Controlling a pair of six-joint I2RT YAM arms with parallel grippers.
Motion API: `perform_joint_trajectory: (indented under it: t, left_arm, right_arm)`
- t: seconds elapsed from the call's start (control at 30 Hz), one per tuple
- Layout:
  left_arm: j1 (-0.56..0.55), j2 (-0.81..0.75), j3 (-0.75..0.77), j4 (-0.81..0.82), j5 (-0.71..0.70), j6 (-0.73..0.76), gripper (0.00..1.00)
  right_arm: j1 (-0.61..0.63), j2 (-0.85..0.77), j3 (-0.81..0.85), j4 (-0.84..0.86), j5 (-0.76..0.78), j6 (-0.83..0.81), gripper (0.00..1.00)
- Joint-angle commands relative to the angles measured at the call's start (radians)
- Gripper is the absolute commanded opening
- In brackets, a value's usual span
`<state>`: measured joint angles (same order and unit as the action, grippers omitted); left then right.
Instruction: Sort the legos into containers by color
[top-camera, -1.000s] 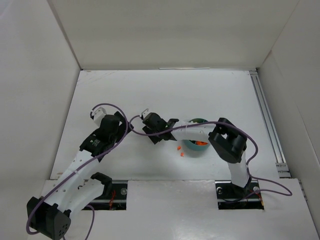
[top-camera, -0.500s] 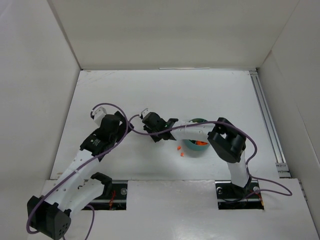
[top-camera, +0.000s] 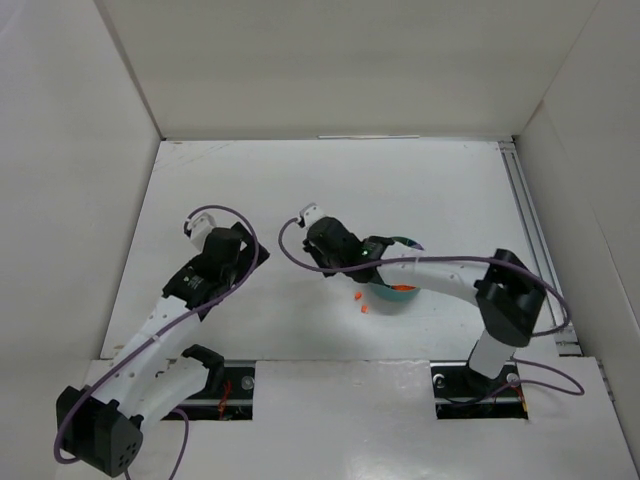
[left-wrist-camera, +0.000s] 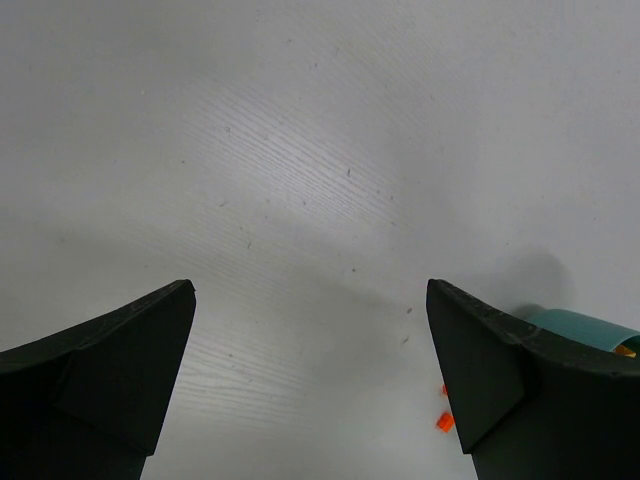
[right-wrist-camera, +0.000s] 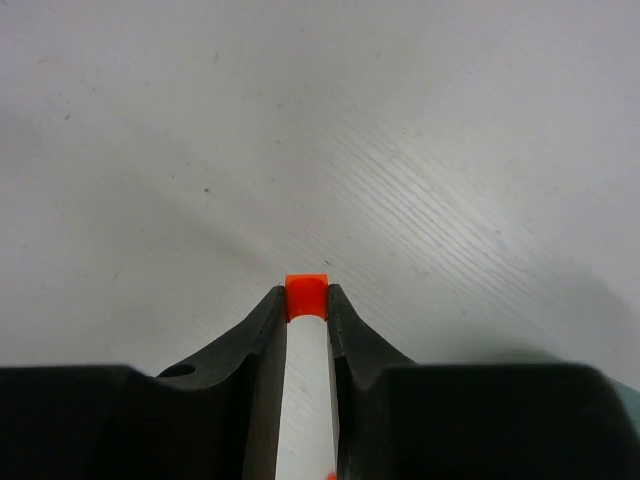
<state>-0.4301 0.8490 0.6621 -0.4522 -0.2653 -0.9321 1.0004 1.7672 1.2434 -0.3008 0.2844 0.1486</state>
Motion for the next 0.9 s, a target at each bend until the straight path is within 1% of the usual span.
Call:
perform_joint_trajectory:
  t: [0.0,0.07,0.1,0.17,0.2,0.23,0.3,0.33,0.43,0.47,0.57,0.63,0.77,0.87]
  left_arm:
    - [0.004,0.01,0.002,0.03,0.012,0.021,1.0]
    - [0.004,0.03,0.002,0.044,0.028,0.032,1.0]
    - [0.004,0.03,0.002,0.056,0.04,0.042,1.0]
    - [0.004,0.041,0.002,0.069,0.067,0.053,1.0]
    - [0.004,0.05,0.002,0.079,0.078,0.062,1.0]
    - [0.004,0.062,0.002,0.079,0.087,0.062,1.0]
    - [0.004,0.073,0.002,0.11,0.113,0.073,1.0]
    - [0.004,0.082,-0.007,0.119,0.13,0.084,1.0]
    - [0.004,0.102,-0.007,0.133,0.143,0.084,1.0]
    - [-0.008,0.102,-0.007,0.144,0.143,0.084,1.0]
    - [-0.041,0.123,-0.007,0.165,0.152,0.098,1.0]
    - [-0.041,0.136,0.002,0.178,0.179,0.107,1.0]
    - [-0.041,0.176,0.011,0.197,0.209,0.127,1.0]
    - [-0.05,0.202,0.021,0.233,0.25,0.153,1.0]
  right_arm:
    - [-0.006,-0.178,-0.057,0.013,0.077,-0.02,0.25]
    - [-0.006,-0.257,-0.105,-0.021,0.133,-0.001,0.25]
    - [-0.006,-0.344,-0.157,-0.056,0.151,0.014,0.25]
    - [-0.006,-0.431,-0.206,-0.099,0.208,0.025,0.25]
    - [-0.016,-0.472,-0.257,-0.147,0.226,0.04,0.25]
    - [-0.032,-0.548,-0.278,-0.176,0.24,0.066,0.25]
    - [-0.069,-0.619,-0.317,-0.231,0.24,0.084,0.25]
    - [-0.078,-0.693,-0.353,-0.276,0.249,0.104,0.25]
    - [-0.115,-0.796,-0.424,-0.31,0.249,0.12,0.25]
    - [-0.124,-0.858,-0.441,-0.31,0.239,0.13,0.25]
    - [-0.175,-0.939,-0.493,-0.31,0.217,0.131,0.26]
    - [-0.201,-0.951,-0.504,-0.31,0.187,0.12,0.26]
    - [-0.247,-0.939,-0.504,-0.333,0.177,0.092,0.26]
    - [-0.267,-0.919,-0.515,-0.298,0.158,0.066,0.26]
